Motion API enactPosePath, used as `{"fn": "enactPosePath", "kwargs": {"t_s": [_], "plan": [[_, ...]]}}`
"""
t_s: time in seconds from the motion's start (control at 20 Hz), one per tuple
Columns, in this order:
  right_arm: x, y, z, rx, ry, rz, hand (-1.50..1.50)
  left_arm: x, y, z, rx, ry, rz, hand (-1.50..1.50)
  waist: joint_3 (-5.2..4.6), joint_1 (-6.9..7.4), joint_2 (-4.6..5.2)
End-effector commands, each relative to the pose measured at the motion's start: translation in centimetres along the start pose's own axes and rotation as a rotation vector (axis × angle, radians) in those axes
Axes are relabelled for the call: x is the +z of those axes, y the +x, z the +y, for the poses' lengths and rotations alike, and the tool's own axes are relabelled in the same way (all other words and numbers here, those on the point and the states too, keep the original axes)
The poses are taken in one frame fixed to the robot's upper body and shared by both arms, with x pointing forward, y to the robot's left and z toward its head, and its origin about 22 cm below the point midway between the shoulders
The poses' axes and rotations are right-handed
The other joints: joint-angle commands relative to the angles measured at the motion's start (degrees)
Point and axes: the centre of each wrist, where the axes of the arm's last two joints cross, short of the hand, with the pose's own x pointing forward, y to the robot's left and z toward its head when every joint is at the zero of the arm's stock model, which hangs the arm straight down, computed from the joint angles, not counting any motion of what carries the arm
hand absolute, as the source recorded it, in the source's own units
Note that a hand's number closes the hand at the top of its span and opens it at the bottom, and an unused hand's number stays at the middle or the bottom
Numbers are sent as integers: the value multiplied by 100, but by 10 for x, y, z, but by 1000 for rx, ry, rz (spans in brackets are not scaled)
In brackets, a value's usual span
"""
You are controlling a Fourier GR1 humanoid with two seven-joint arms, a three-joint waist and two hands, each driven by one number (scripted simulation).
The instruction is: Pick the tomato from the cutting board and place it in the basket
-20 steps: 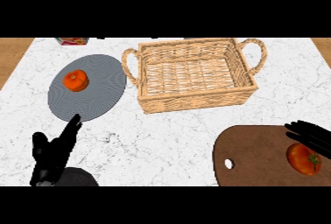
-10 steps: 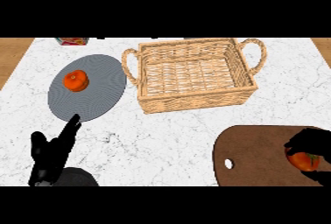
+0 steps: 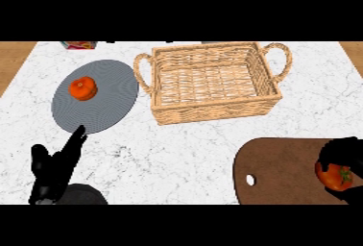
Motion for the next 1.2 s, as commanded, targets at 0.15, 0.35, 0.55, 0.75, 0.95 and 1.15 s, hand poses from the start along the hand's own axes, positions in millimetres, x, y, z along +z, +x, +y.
{"fn": "enactPosePath", "kwargs": {"t_s": [0.15, 0.35, 0.55, 0.75, 0.95, 1.15], "plan": [[-69, 73, 41, -48, 52, 192, 150, 8, -22, 6, -10, 9, 130, 0, -126, 54, 99], [-89, 100, 46, -66, 62, 286, 150, 12, -18, 2, -14, 0, 94, 0, -148, 70, 85], [-127, 141, 42, -231, -80, 334, 150, 15, -21, 3, 1, 0, 104, 0, -104, 83, 98], [-151, 174, 20, -454, -346, 317, 150, 13, -17, 4, 4, 22, 97, 0, -39, -8, 85], [-161, 205, -11, -540, -518, 366, 150, 16, -21, 7, -9, 5, 125, 0, -71, 62, 28], [-173, 230, -41, -589, -631, 436, 150, 13, -24, 2, -11, -4, 135, 0, -102, 131, 44]]}}
